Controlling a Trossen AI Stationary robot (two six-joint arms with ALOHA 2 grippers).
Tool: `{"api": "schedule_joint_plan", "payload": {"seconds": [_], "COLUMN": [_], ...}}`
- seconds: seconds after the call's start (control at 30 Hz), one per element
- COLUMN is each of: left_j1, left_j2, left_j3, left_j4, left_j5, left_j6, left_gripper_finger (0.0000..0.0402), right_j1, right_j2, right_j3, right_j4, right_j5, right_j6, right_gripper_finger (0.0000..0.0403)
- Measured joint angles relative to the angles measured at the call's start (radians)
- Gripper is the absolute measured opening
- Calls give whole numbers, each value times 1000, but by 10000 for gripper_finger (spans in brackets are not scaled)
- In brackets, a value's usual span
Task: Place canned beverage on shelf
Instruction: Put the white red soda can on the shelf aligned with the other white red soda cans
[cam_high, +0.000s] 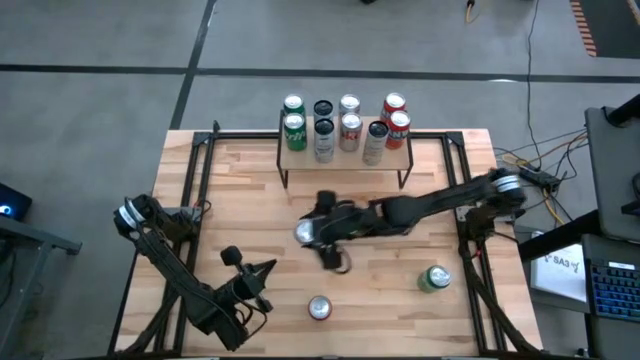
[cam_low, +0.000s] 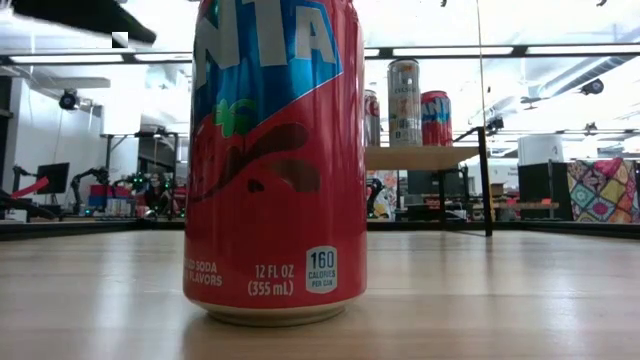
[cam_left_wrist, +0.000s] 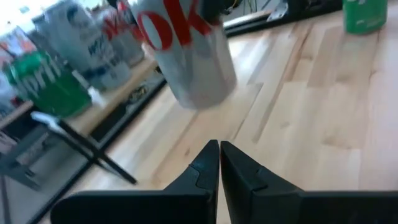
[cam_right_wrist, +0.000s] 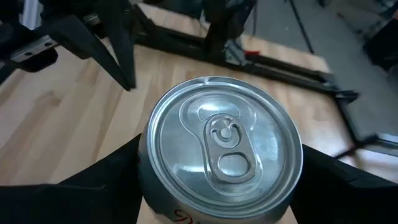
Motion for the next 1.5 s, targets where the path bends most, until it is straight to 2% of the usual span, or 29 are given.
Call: {"api": "schedule_joint_plan", "payload": {"seconds": [0.23,0.43,0.63,0.8,0.97,1.1,1.2,1.27,1.5], "left_j1": [37,59,118,188,270,340,395,434,598], "left_j2": [0,0,0,-19,-74,-160,-254,-327,-521], "left_j3": [149,262,338,321,257,147,35,-54,-388], "left_j4": [9,13,35,87,102,161,298,457,1190], "left_j5": [9,125,309,314,315,355,415,479,834], "left_j6": [267,490,772,962,1010,1063,1146,1240,1533], "left_gripper_finger": [0,0,0,0,0,0,0,0,0], "right_j1": [-6,-6,-6,-6,-6,-6,-6,-6,-35], "right_j2": [-268,-461,-615,-689,-706,-687,-678,-673,-644], "right_j3": [-216,-378,-491,-548,-558,-554,-545,-540,-537], "right_j4": [-10,-1,-19,-70,-60,-66,-60,-57,4], "right_j5": [1,0,40,89,89,88,98,106,111], "right_j6": [34,114,237,280,292,275,265,252,198], "right_gripper_finger": [288,288,288,288,288,288,288,288,288]}}
